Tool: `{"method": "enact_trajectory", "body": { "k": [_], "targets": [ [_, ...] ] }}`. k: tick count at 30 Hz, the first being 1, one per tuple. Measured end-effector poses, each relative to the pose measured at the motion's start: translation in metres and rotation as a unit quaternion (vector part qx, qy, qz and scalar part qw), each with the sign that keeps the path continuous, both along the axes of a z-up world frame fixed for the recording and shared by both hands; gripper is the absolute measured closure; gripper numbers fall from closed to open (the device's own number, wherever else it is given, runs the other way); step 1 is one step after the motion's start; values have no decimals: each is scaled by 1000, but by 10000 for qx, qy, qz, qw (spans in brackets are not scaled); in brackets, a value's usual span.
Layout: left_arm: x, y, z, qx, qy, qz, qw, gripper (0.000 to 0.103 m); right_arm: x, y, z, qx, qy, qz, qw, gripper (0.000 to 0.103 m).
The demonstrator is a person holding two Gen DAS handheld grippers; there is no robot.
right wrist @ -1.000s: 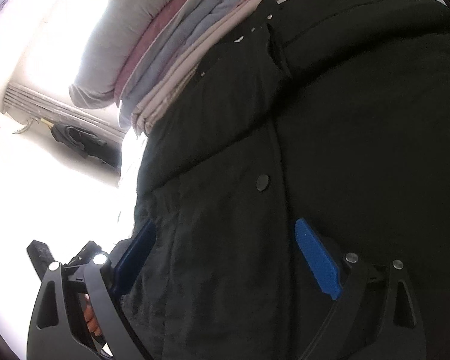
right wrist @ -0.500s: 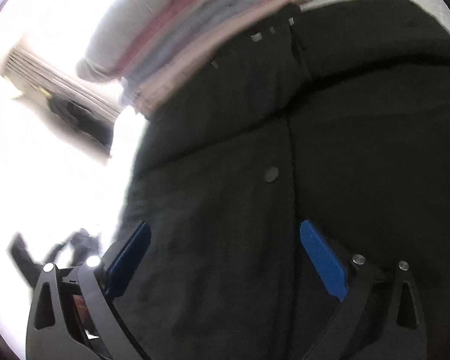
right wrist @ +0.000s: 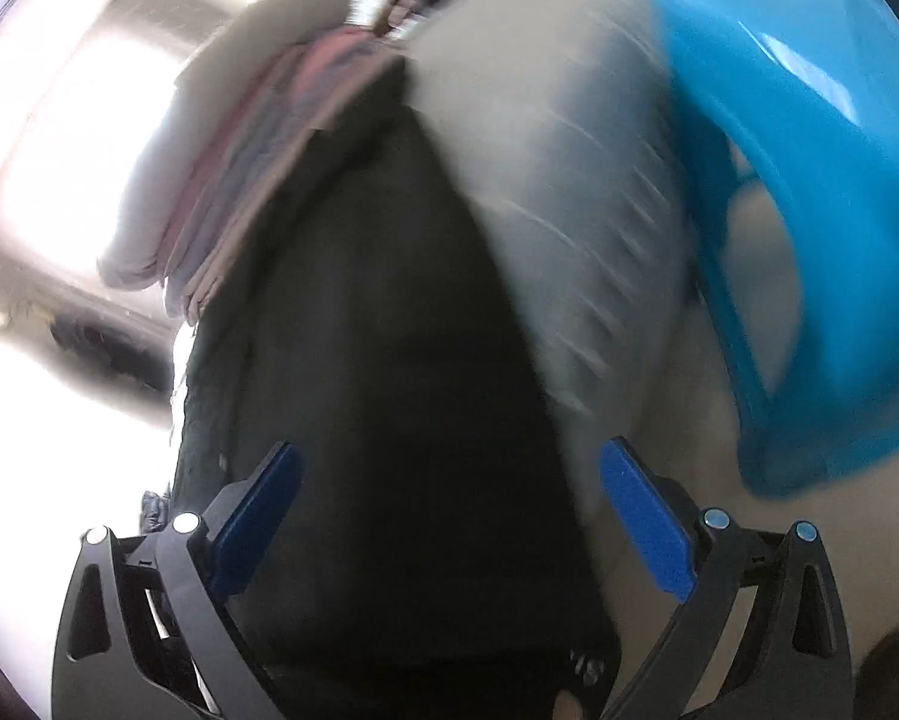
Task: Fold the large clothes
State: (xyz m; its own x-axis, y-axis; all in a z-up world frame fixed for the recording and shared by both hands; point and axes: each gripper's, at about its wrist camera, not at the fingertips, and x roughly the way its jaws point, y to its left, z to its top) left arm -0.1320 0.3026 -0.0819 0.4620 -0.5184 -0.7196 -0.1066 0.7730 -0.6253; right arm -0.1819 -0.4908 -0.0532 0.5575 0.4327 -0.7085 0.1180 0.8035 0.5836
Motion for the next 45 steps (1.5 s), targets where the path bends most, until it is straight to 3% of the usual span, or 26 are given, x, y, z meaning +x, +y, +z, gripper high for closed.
{"method": "enact_trajectory", "body": {
  "k": [3,5,8,17,18,19,20,21,23,25,28,31,33,34,35,37,39,41,42,43,44,45],
  "targets": [
    [-8,-8,-19,-579,210,-84,9981,14,-5,-19,-34,532,121,-79,9985,7],
    [-10,-13,-31,-787,374,-56,9962,14,-4,-24,-50,635,192,-123,9977,7],
    [-17,-22,-47,-1109,541,-52,9923,14,3,-25,-70,1253,216,-42,9919,7],
    [-29,-38,-43,-1180,490,-131,9917,10,4,-14,-94,2352,-40,347,9713,9],
    [-30,-41,-39,-1082,455,-175,9929,10,2,-12,-94,2310,-74,391,9721,12],
    [-32,-45,-38,-983,416,-211,9941,12,1,-10,-93,2297,-89,470,9721,25],
    [-33,-44,-35,-901,399,-235,9949,15,1,-9,-93,2272,-82,500,9725,46],
    [-34,-46,-33,-760,414,-255,9959,28,-3,-7,-91,2247,-74,509,9731,55],
    [-35,-47,-30,-501,449,-229,9975,44,-6,-8,-89,2266,-167,553,9723,85],
    [-37,-43,-27,-527,445,-124,9975,75,-10,-10,-83,2211,-307,567,9731,88],
    [-43,-34,-20,-886,328,5,9955,93,-16,-12,-71,2295,-573,511,9703,90],
    [-42,-37,-11,-867,211,-76,9960,93,-22,-17,-61,2383,-765,483,9670,88],
    [-40,-38,-14,-975,224,-138,9949,93,-17,-20,-69,2553,-588,445,9640,69],
    [-39,-36,-17,-1065,287,-105,9938,91,-15,-23,-76,2550,-466,320,9653,44],
    [-39,-34,-21,-1172,343,-59,9925,88,-13,-27,-81,2499,-383,217,9673,35],
    [-40,-34,-28,-1311,442,-46,9904,63,-9,-32,-94,2590,-293,116,9654,36],
    [-40,-36,-31,-1368,464,-40,9895,54,-6,-32,-102,2774,-200,117,9605,36],
    [-39,-39,-32,-1326,473,-39,9900,51,-2,-29,-106,2709,-92,215,9623,36],
    [-38,-41,-31,-1292,490,-31,9904,51,-1,-27,-109,2709,-46,287,9622,41],
    [-38,-43,-30,-1224,495,-52,9912,51,0,-25,-109,2714,-65,383,9617,67],
    [-37,-44,-28,-1149,491,-72,9921,52,0,-23,-107,2696,-139,440,9619,82],
    [-37,-45,-26,-1021,477,-69,9936,68,-1,-23,-105,2678,-234,437,9622,85]
  ]
}}
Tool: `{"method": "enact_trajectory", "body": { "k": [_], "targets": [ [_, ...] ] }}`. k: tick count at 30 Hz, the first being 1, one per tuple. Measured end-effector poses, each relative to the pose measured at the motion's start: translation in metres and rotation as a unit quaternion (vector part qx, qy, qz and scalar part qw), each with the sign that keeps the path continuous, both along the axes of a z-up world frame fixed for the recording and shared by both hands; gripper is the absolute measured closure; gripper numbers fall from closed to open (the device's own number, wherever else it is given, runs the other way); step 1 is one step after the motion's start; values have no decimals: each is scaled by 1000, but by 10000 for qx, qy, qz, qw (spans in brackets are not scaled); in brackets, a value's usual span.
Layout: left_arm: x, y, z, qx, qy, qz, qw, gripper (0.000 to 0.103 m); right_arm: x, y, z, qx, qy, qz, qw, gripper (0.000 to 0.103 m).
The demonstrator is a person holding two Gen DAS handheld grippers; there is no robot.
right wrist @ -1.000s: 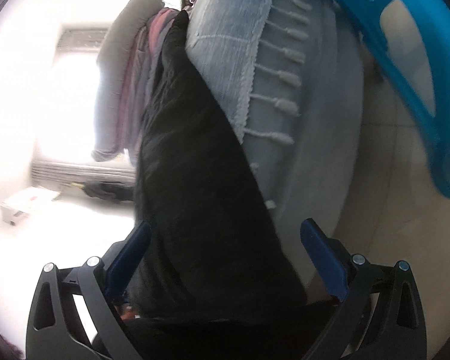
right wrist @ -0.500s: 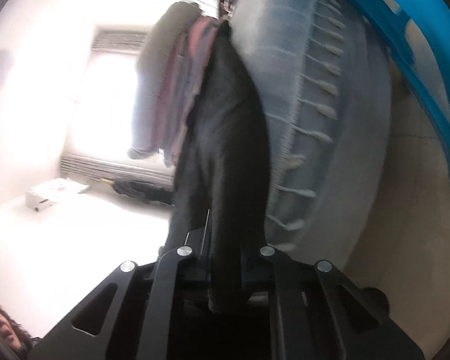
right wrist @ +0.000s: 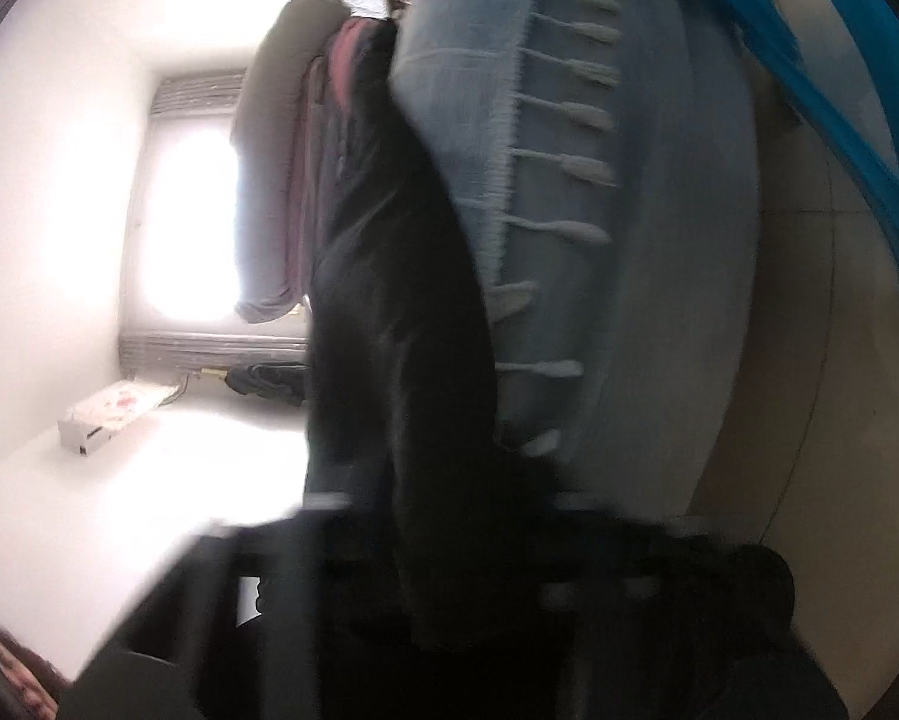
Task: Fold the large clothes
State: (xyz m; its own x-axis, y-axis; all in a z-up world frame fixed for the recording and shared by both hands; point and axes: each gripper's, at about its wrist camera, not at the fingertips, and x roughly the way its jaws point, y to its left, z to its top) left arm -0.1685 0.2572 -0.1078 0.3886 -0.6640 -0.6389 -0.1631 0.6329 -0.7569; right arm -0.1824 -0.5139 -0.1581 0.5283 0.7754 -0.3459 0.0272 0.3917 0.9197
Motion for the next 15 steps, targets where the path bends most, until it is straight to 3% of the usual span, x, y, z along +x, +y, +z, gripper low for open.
{"method": "enact_trajectory", "body": {
  "k": [1,4,9,15],
  "targets": [
    [0,-1,1,77,2,0,10000,86,-2,2,6,-60,-125,-19,9999,91],
    [-1,0,15,21,-176,98,9998,96,-9,6,28,-131,-415,-88,9990,94],
    [-2,1,63,-315,-744,232,9965,97,-16,12,88,115,-1125,-267,9932,95],
    [-17,-1,139,-449,-1494,165,9876,99,-20,42,150,58,-1592,-49,9872,95]
  ]
}}
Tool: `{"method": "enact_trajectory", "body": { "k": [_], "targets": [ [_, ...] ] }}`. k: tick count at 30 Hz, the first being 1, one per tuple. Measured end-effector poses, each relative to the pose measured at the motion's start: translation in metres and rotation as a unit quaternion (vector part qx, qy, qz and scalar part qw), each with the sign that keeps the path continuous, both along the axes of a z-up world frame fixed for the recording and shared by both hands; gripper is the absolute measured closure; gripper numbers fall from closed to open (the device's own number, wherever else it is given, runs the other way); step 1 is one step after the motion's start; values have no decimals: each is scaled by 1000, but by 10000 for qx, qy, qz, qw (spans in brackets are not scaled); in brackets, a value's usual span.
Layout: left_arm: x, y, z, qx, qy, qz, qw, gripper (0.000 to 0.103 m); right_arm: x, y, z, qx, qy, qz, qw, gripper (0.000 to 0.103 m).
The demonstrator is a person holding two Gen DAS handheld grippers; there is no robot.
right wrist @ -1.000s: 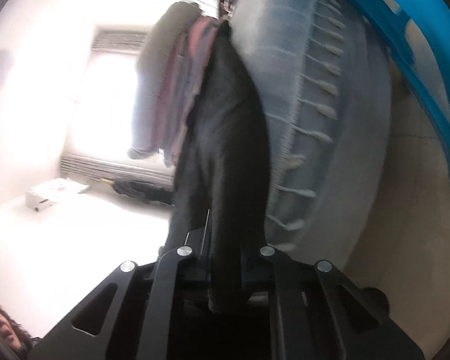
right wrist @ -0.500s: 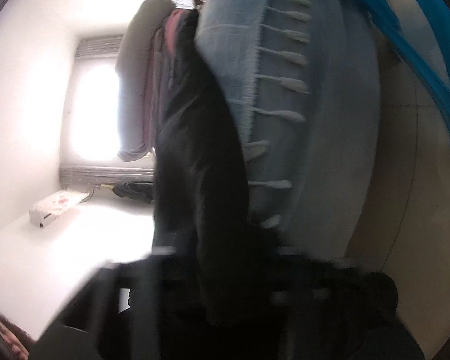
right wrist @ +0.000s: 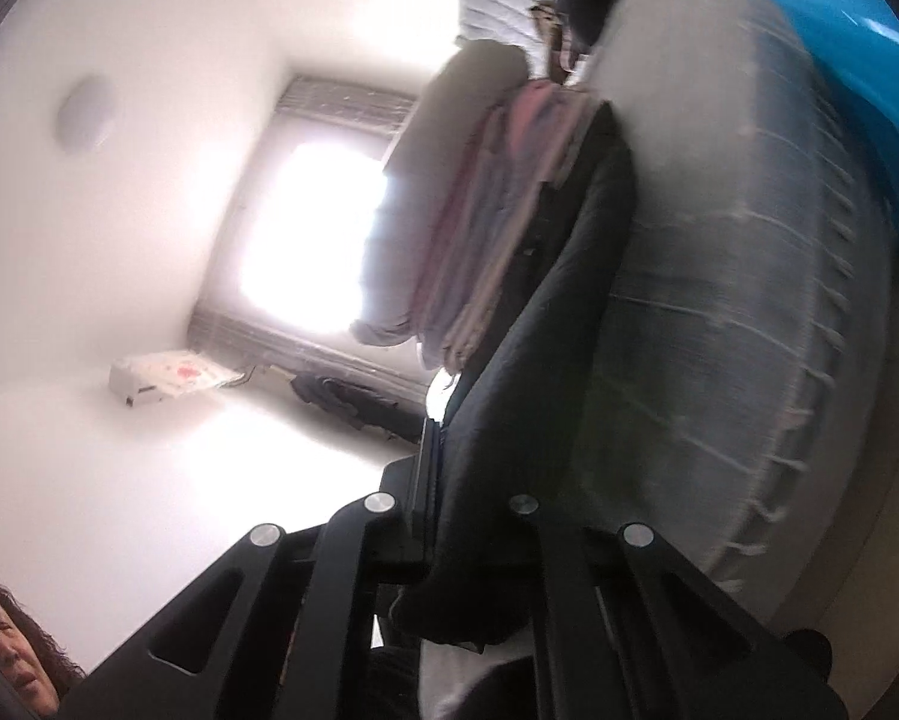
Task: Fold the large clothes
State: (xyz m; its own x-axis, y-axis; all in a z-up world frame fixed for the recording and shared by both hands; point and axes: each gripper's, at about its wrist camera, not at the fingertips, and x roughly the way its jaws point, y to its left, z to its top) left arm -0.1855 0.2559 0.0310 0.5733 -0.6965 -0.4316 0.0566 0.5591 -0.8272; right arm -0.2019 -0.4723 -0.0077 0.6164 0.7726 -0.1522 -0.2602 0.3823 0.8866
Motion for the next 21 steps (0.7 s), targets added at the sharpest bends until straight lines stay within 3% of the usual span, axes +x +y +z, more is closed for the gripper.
{"method": "enact_trajectory", "body": {
  "k": [4,8,11,12,13,14,15,16,18,21],
  "targets": [
    [-33,11,37,-97,-351,-91,9993,99,-25,18,32,94,-331,150,9993,95],
    [-77,29,42,2,-364,-211,9991,98,-73,12,48,38,-462,218,9987,95],
    [-100,35,8,346,90,-583,9977,97,-96,9,34,-291,-133,292,9991,90],
    [-104,37,-15,380,434,-660,9962,96,-100,8,17,-486,164,230,9984,89],
    [-104,36,-30,376,669,-694,9946,96,-100,7,1,-582,434,203,9972,79],
    [-105,36,-51,411,977,-697,9919,95,-98,5,-17,-560,664,141,9961,62],
    [-105,36,-66,426,1166,-682,9899,95,-105,1,-28,-480,775,118,9958,54],
    [-105,36,-76,344,1250,-654,9894,95,-104,-1,-36,-402,856,107,9955,48],
    [-106,38,-86,139,1306,-579,9896,93,-109,-6,-42,-261,924,85,9953,46],
    [-108,38,-86,154,1259,-584,9902,76,-107,-9,-44,-129,1002,54,9949,40]
  ]
}}
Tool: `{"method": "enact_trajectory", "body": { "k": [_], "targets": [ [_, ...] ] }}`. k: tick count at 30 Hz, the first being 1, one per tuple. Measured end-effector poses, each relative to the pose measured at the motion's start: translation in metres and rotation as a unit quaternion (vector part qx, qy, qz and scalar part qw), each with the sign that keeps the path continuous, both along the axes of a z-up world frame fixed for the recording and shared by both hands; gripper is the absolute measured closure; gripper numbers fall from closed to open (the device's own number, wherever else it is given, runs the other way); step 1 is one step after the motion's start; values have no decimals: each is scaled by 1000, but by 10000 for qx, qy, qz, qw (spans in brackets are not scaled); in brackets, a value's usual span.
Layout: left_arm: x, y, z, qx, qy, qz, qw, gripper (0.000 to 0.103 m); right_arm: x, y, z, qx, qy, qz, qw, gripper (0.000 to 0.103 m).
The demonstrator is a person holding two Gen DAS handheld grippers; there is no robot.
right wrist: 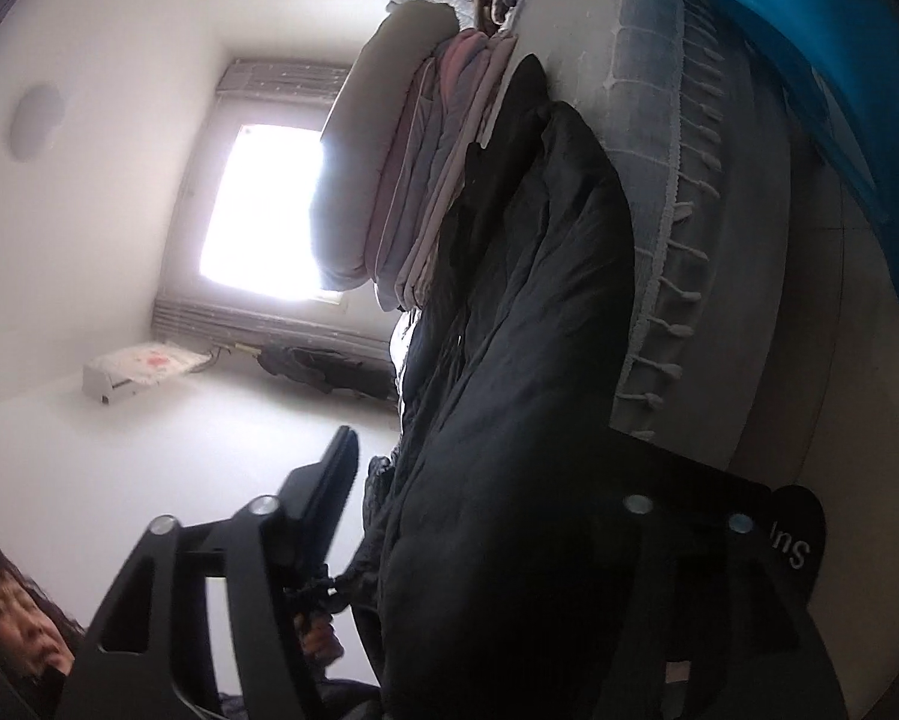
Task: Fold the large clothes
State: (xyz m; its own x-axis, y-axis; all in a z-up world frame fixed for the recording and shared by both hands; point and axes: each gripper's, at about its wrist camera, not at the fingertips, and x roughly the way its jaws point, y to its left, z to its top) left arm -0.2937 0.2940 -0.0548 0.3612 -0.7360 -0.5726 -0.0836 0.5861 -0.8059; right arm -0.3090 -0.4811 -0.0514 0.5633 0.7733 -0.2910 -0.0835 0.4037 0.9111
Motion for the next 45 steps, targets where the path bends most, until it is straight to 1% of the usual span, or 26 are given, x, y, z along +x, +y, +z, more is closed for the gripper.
{"method": "enact_trajectory", "body": {
  "k": [1,4,5,6,7,8,10,11,12,13,15,17,21,25,28,29,31,32,35,38,41,45],
  "targets": [
    [0,-2,0,20,-14,-1,10000,71,1,-1,0,77,13,-2,10000,40],
    [-2,-2,-4,64,13,29,10000,70,0,-4,-4,171,5,-36,9998,41],
    [-2,-2,-7,66,46,47,10000,70,3,-2,-3,193,1,-44,9998,55],
    [-2,-2,-10,67,52,67,9999,70,2,-1,-3,203,-3,-69,9998,64],
    [-1,-3,-14,62,35,78,9999,70,0,-1,-3,165,26,-117,9998,80],
    [0,-5,-15,78,16,84,9999,70,0,-1,-1,153,28,-140,9998,88],
    [2,-6,-16,135,6,161,9998,70,-4,1,1,68,-70,-155,9998,91],
    [2,-5,-15,139,-30,230,9996,72,-6,2,3,67,-134,-178,9997,92],
    [2,-5,-13,150,-80,290,9994,87,-7,2,4,103,-175,-201,9996,93],
    [2,-5,-12,164,-141,330,9992,96,-8,2,5,191,-230,-253,9992,93],
    [-1,-3,-2,83,-359,411,9985,98,-9,3,9,384,-353,-314,9981,94],
    [-7,-3,14,63,-604,450,9971,98,-12,7,22,523,-543,-350,9965,94],
    [-18,-2,45,-37,-977,466,9941,99,-20,16,47,596,-865,-335,9939,94],
    [-36,-1,79,-90,-1378,324,9899,99,-36,15,71,727,-1167,-294,9901,94],
    [-53,1,95,-73,-1618,140,9867,99,-52,11,84,796,-1422,-229,9864,94],
    [-60,1,100,-12,-1689,26,9856,98,-56,10,86,817,-1493,-200,9852,94],
    [-66,3,97,116,-1657,-81,9861,98,-63,4,85,849,-1550,-225,9840,94],
    [-67,5,91,92,-1573,-80,9875,98,-63,2,82,851,-1511,-243,9846,94],
    [-65,14,69,-118,-1310,33,9913,98,-59,-3,61,1000,-1284,-314,9862,94],
    [-60,16,56,-268,-1178,85,9926,98,-57,-7,50,1171,-1224,-374,9848,94],
    [-52,18,60,-331,-1247,116,9916,98,-53,-10,52,1209,-1284,-410,9835,94],
    [-33,24,77,-504,-1468,273,9875,98,-35,-9,60,1345,-1419,-426,9798,94]
  ]
}}
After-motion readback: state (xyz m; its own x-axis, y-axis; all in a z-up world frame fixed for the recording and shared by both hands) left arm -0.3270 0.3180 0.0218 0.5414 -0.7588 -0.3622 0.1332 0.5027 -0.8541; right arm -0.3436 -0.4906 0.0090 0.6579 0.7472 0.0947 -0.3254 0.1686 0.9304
